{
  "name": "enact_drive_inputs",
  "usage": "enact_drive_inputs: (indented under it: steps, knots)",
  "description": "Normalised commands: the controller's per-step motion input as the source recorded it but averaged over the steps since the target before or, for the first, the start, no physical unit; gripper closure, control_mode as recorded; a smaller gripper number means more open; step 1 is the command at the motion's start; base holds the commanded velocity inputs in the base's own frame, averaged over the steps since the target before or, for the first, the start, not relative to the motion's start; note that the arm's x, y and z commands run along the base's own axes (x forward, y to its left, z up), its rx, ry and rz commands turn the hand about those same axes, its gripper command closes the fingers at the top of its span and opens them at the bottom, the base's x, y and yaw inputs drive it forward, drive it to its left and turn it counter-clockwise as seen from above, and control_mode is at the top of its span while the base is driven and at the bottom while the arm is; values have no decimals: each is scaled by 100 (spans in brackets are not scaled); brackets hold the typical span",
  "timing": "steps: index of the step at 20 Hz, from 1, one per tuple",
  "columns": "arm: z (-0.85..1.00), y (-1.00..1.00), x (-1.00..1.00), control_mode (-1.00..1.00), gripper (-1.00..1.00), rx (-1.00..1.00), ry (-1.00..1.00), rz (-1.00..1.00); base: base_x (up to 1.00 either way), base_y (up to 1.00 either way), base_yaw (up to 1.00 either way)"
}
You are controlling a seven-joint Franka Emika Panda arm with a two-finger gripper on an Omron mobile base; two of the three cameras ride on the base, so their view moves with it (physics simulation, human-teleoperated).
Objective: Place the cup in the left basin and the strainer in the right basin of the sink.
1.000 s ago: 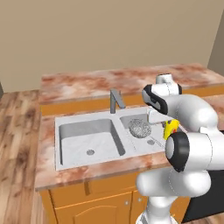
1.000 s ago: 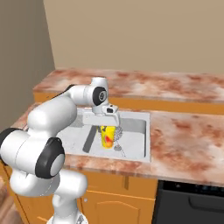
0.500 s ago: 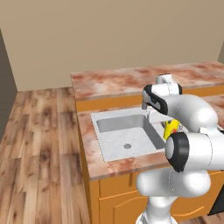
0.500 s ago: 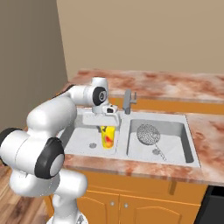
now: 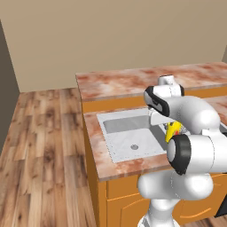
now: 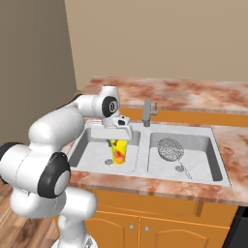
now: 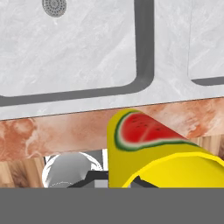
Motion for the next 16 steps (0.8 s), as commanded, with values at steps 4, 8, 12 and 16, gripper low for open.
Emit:
enact_drive_inputs:
  steps: [4, 8, 12, 16]
  knots:
    - [-4, 30, 10, -100, 100, 1, 0, 3, 0, 4, 0]
    - [-7, 43, 52, -100, 100, 1, -2, 9, 0, 0, 0]
    - [-18, 27, 69, -100, 100, 1, -3, 12, 0, 0, 0]
    - [-44, 25, 71, -100, 100, -3, -10, 13, 0, 0, 0]
